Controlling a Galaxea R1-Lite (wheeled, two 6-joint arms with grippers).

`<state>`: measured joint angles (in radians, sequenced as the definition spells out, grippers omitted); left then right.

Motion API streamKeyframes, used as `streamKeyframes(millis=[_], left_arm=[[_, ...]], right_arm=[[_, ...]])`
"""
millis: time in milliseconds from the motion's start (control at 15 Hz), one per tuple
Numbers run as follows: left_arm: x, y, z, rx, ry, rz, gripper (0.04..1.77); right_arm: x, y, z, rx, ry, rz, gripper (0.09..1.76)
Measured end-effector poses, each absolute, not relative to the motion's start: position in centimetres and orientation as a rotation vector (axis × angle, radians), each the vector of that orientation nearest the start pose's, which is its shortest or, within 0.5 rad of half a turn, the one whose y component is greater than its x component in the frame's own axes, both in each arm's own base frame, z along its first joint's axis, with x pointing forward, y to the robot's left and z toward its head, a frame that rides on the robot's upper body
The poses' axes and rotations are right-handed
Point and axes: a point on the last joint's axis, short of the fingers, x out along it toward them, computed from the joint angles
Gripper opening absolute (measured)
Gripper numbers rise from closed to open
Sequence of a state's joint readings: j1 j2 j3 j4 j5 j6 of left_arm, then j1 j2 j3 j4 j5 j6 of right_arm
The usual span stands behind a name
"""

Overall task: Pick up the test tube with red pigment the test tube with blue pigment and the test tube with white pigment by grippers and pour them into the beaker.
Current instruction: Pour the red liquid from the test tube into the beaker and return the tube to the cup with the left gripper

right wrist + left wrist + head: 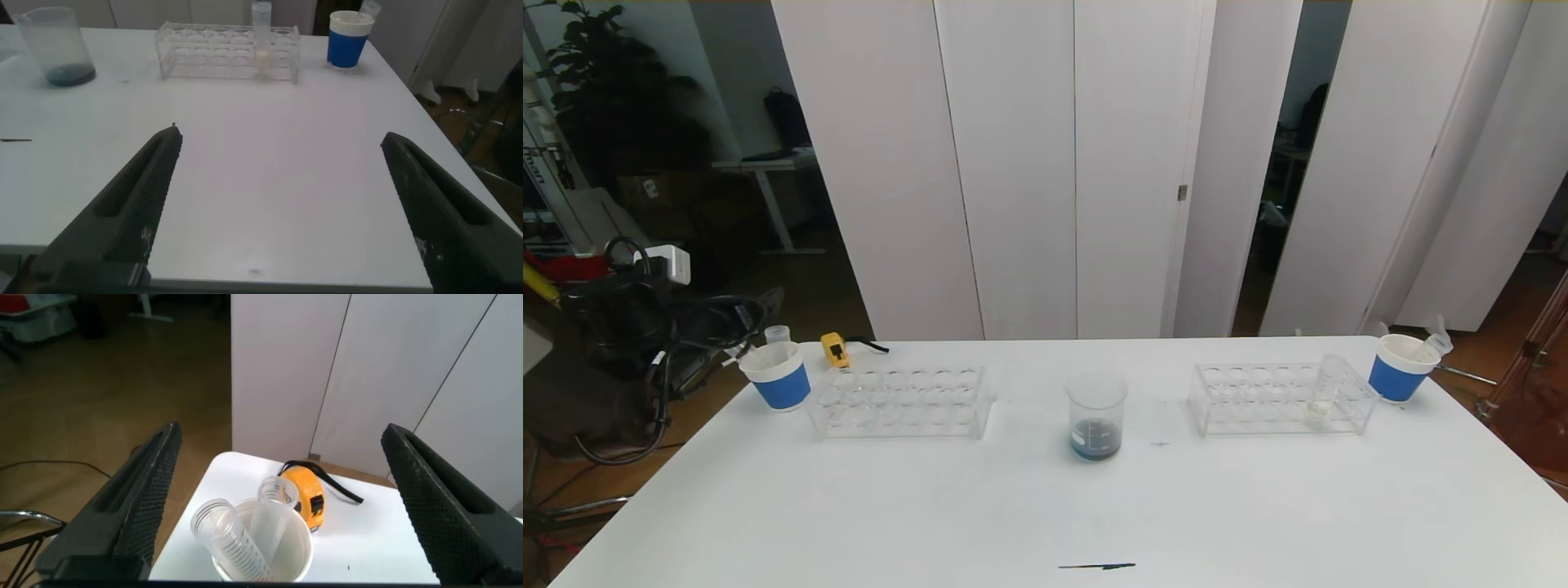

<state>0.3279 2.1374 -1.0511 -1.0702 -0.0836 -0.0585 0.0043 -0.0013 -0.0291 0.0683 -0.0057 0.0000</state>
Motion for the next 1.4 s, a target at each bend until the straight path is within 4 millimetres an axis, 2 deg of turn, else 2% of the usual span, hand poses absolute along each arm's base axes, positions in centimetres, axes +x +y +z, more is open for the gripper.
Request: streamKeyframes(millis=[133,333,533,667,867,1133,1267,1400], left_arm=[[37.4,12.4,15.9,-0.049,-0.027,0.237,1.75],[33.8,11.2,19.7,-0.037,-0.069,0.229,1.75],[29.5,9.7,22.4,-0.02,-0.075,0.221,1.75],[25.8,8.4,23.8,0.014,-0.067,0.2,1.75],[19.5,5.9,25.3,0.078,-0.056,0.137,1.75],[10.7,1.5,26.6,0.12,-0.109,-0.01,1.75],[6.6,0.3,26.2,0.125,-0.141,-0.079,1.75],[2.8,-0.2,24.8,0.124,-0.156,-0.117,1.75]], right_arm=[[-2.5,0.0,7.6,0.0,0.038,-0.001,1.75],[-2.5,0.0,7.6,0.0,0.038,-0.002,1.75],[-2.5,0.0,7.6,0.0,0.038,-0.001,1.75],[-2.5,0.0,7.6,0.0,0.038,0.0,1.75],[-2.5,0.0,7.6,0.0,0.038,-0.001,1.75],[-2.5,0.0,7.6,0.0,0.038,-0.002,1.75],[-2.5,0.0,7.6,0.0,0.038,-0.001,1.75],[-2.5,0.0,7.6,0.0,0.038,-0.001,1.75]])
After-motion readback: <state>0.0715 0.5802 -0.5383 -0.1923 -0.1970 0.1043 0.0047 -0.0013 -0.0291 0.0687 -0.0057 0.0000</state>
